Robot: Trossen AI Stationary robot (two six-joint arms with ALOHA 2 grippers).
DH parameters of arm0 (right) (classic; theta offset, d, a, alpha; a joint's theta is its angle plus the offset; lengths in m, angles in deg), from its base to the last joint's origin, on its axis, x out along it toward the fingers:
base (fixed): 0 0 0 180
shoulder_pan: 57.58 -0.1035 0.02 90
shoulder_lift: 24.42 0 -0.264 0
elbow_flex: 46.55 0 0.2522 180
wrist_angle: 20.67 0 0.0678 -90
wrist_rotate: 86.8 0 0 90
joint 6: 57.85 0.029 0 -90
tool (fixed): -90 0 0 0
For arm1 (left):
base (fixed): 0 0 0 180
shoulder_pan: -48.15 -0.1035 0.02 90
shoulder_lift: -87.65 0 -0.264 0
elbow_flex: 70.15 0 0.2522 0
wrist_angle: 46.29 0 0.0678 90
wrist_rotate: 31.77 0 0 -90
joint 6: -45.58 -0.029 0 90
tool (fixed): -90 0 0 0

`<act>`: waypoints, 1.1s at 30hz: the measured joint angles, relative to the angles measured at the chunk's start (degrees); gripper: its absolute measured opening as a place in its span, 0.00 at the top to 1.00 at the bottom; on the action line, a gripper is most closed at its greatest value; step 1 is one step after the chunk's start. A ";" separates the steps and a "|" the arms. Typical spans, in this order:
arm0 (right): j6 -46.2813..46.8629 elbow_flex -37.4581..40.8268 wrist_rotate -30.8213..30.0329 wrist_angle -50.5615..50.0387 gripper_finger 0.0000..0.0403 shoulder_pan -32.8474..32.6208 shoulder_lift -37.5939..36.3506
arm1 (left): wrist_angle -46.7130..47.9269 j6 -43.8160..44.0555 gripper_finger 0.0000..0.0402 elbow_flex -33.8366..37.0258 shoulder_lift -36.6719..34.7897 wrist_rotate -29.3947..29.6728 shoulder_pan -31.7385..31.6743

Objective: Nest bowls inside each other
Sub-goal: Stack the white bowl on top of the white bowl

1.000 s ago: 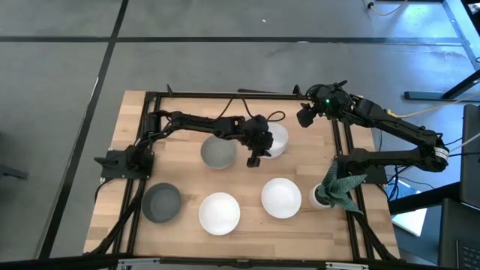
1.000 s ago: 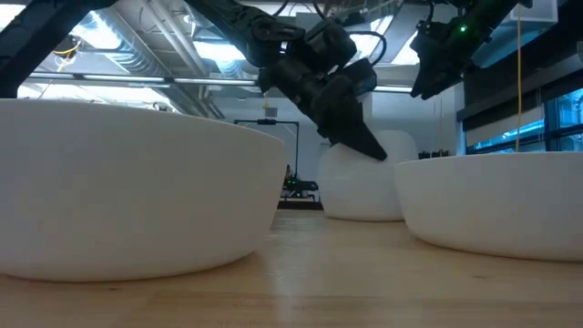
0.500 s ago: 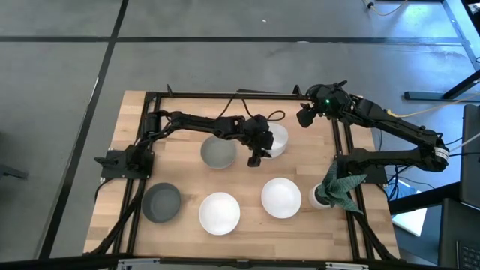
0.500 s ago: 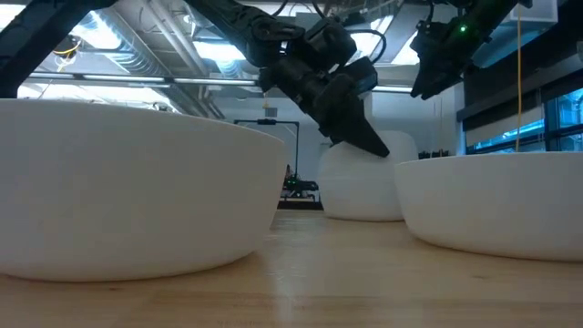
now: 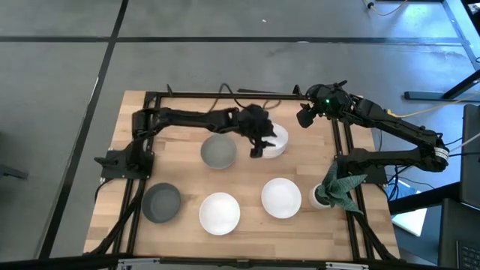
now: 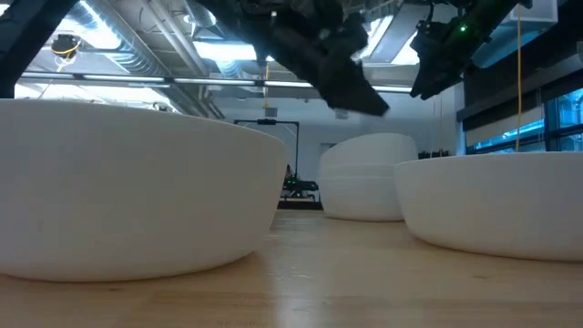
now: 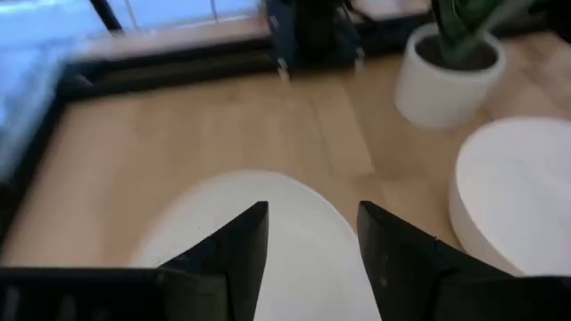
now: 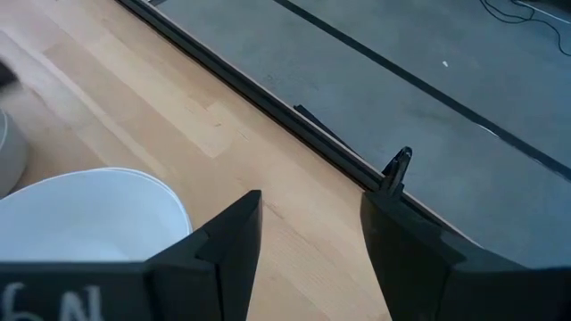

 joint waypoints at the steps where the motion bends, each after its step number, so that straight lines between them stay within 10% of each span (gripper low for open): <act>1: 0.00 0.00 0.00 0.00 0.52 -0.01 0.00 | 0.11 -0.62 0.59 0.00 -0.95 -0.11 -0.46; 14: -2.05 0.00 13.87 1.74 0.52 -0.41 0.00 | 11.85 -2.04 0.59 -0.04 -9.83 -0.31 -3.28; 23: -5.90 -2.37 14.05 1.98 0.52 -3.34 -0.03 | 17.55 -3.05 0.59 -0.04 -9.90 -10.05 -2.01; 33: -4.35 -2.01 14.01 1.03 0.52 -3.95 -0.04 | 39.99 -5.31 0.59 0.00 -15.09 -7.92 2.63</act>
